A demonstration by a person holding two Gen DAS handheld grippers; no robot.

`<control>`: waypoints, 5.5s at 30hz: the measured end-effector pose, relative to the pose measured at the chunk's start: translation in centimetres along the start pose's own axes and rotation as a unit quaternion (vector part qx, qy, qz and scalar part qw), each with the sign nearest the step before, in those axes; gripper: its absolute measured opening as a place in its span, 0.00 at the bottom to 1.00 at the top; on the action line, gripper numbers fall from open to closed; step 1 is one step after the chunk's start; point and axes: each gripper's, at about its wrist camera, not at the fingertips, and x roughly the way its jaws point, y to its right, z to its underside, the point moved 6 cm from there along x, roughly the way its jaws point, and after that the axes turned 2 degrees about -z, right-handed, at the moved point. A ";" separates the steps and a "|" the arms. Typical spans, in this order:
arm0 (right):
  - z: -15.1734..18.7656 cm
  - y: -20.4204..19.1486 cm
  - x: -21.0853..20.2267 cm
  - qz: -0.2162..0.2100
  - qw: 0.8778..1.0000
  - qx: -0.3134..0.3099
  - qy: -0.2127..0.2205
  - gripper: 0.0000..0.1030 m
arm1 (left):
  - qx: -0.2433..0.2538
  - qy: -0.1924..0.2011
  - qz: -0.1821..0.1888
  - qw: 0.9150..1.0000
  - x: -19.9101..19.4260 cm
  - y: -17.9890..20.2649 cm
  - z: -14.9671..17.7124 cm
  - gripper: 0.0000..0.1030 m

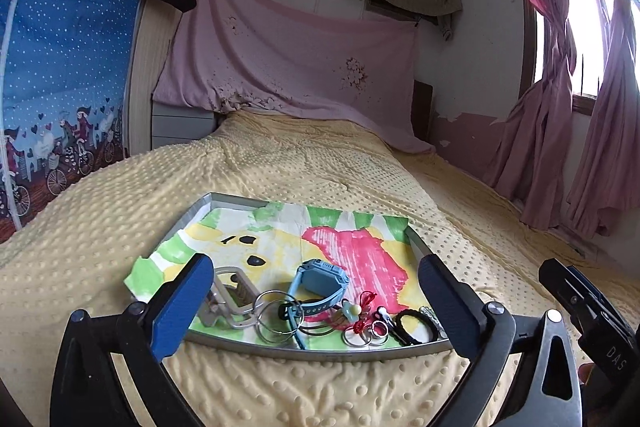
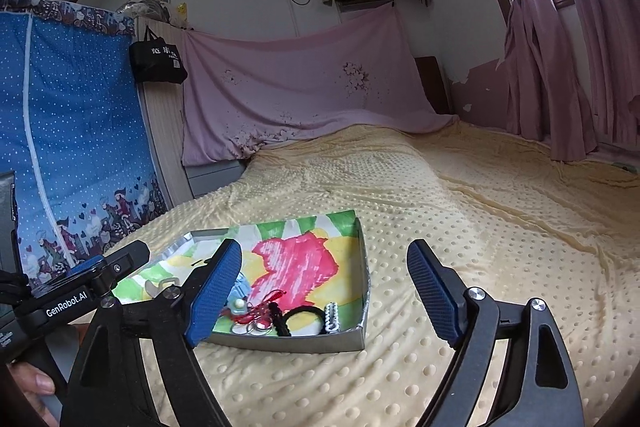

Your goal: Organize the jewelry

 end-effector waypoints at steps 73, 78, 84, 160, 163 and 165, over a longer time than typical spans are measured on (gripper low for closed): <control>9.5 -7.4 -18.6 -0.034 0.997 -0.058 -0.024 0.99 | 0.029 0.027 -0.082 0.996 -21.1 -9.4 10.2 1.00; 9.8 -7.4 -18.3 -0.034 0.997 -0.059 -0.029 0.99 | 0.032 0.027 -0.082 0.996 -21.1 -9.3 10.2 1.00; 9.9 -7.4 -18.1 -0.036 0.997 -0.057 -0.031 0.99 | 0.032 0.026 -0.084 0.996 -21.1 -9.3 10.2 1.00; 9.8 -7.6 -18.4 -0.042 0.997 -0.053 -0.029 0.99 | 0.037 0.028 -0.087 0.995 -21.3 -9.5 10.4 1.00; 9.8 -7.6 -18.5 -0.042 0.997 -0.052 -0.028 0.99 | 0.037 0.028 -0.088 0.995 -21.3 -9.5 10.4 1.00; 9.8 -7.6 -18.5 -0.043 0.997 -0.053 -0.028 0.99 | 0.037 0.028 -0.088 0.995 -21.3 -9.4 10.4 1.00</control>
